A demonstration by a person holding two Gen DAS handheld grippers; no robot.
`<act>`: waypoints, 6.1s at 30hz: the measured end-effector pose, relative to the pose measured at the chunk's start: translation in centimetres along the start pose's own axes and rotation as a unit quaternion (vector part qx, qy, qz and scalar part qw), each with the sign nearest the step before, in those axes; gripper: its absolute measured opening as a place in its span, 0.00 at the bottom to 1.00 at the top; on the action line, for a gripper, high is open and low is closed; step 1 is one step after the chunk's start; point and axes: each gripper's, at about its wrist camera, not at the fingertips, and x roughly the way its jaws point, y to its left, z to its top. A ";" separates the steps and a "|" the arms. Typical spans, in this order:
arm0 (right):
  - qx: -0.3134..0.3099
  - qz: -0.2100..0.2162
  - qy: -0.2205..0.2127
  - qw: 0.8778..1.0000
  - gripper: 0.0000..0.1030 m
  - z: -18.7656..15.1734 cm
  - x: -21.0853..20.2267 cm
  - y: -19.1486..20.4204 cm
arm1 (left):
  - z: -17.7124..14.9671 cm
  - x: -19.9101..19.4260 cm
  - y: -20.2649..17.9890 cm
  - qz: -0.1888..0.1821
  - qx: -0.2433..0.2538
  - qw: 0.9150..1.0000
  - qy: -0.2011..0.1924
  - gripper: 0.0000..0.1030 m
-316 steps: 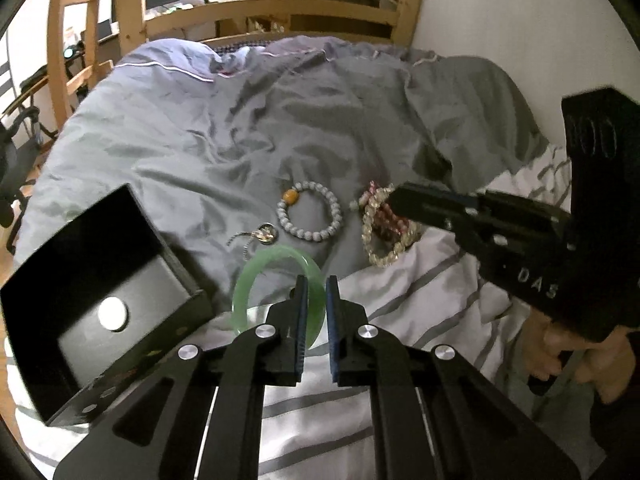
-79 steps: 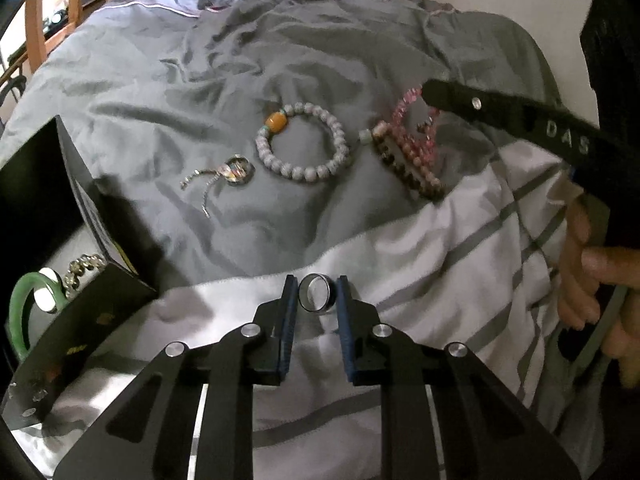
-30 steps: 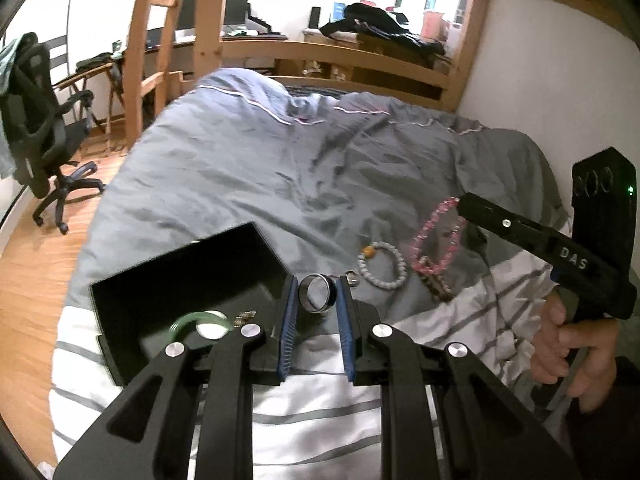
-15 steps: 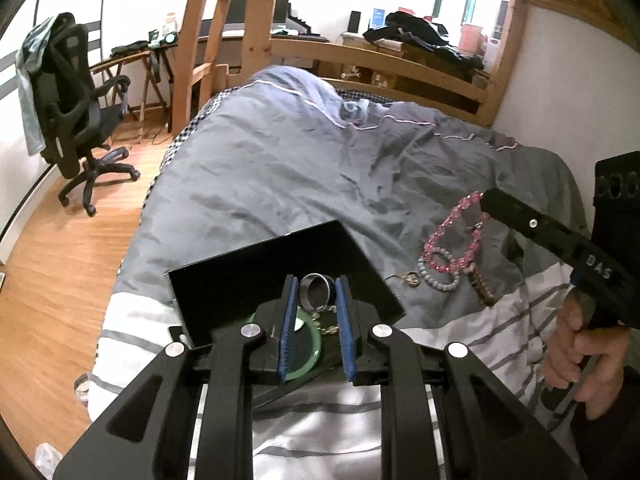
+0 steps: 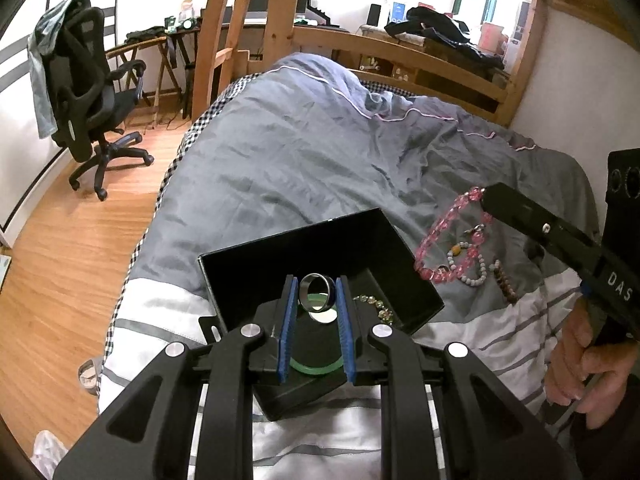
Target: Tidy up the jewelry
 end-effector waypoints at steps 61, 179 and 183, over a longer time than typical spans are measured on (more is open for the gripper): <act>0.022 -0.185 0.042 0.982 0.96 -2.7 -7.7 -2.4 | -0.7 -0.4 -4.6 0.048 0.020 0.998 -0.043 0.91; 0.056 -0.233 0.027 0.971 0.09 -3.7 -10.1 -10.3 | 0.7 6.1 -17.7 -0.094 0.138 0.986 0.023 0.08; 0.051 -0.224 0.023 0.973 0.09 -3.2 -10.3 -9.2 | 0.7 4.0 -16.4 -0.091 0.130 0.987 0.009 0.08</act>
